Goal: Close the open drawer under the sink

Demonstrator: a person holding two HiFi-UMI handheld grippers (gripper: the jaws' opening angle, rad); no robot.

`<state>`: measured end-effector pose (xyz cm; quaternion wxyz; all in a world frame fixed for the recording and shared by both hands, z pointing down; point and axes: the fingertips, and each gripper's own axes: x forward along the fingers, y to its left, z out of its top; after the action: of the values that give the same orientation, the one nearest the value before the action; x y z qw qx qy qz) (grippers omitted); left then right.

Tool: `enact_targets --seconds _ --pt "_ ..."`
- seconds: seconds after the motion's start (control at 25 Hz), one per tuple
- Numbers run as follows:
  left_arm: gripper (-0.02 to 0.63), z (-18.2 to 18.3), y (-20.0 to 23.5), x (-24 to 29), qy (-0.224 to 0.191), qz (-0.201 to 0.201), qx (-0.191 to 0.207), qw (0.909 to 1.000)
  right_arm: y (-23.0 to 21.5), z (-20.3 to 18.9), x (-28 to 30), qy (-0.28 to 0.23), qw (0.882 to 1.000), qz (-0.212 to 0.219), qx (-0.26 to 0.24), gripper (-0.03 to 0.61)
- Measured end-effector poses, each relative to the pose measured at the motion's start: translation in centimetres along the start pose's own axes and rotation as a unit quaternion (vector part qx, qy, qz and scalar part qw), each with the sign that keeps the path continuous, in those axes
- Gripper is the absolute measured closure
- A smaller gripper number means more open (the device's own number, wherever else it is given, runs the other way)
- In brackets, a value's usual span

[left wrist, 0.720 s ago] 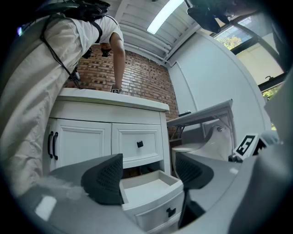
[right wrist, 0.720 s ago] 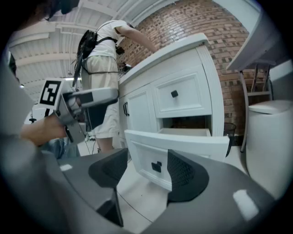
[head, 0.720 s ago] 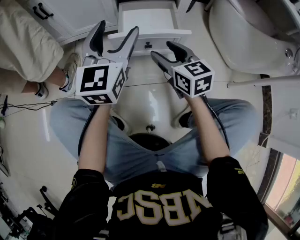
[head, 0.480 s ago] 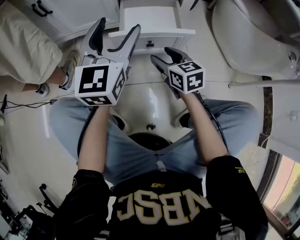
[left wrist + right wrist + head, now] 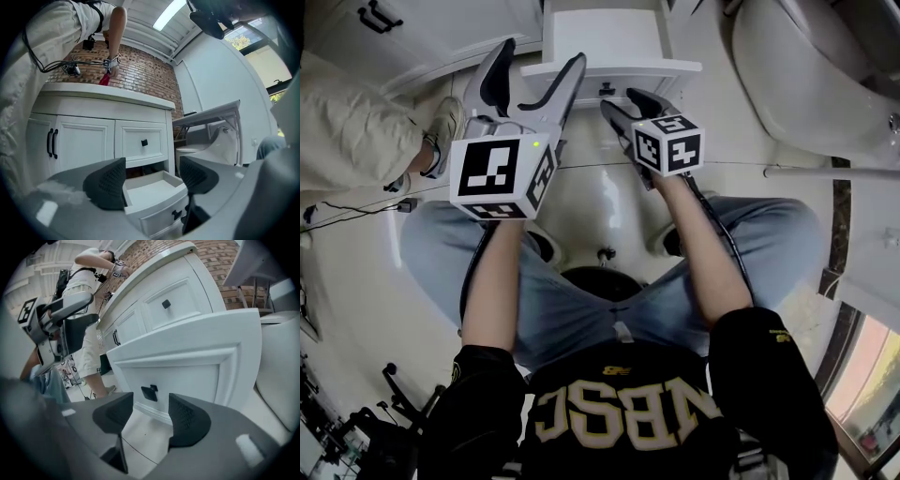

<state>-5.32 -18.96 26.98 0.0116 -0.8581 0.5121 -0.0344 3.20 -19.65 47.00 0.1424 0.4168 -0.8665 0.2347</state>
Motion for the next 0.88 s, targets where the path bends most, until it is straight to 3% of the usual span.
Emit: enact_targets --seconds 0.12,0.32,0.56,0.88 --pt "0.25 -0.1 -0.2 0.4 0.003 -0.001 0.004 1.0 -0.4 0.3 0.9 -0.014 0.999 0.003 0.031 0.353" --pt "0.25 -0.7 0.7 1.3 0.01 0.004 0.0 0.9999 -0.3 -0.4 2.5 -0.025 0.998 0.023 0.06 0.457" --pt "0.25 0.2 1.8 2.0 0.011 0.011 0.006 0.9999 -0.4 1.4 3.0 -0.015 0.999 0.01 0.028 0.46" --pt "0.25 -2.0 4.0 4.3 0.025 0.017 -0.009 0.9995 -3.7 3.4 6.7 -0.024 0.999 -0.02 0.023 0.46"
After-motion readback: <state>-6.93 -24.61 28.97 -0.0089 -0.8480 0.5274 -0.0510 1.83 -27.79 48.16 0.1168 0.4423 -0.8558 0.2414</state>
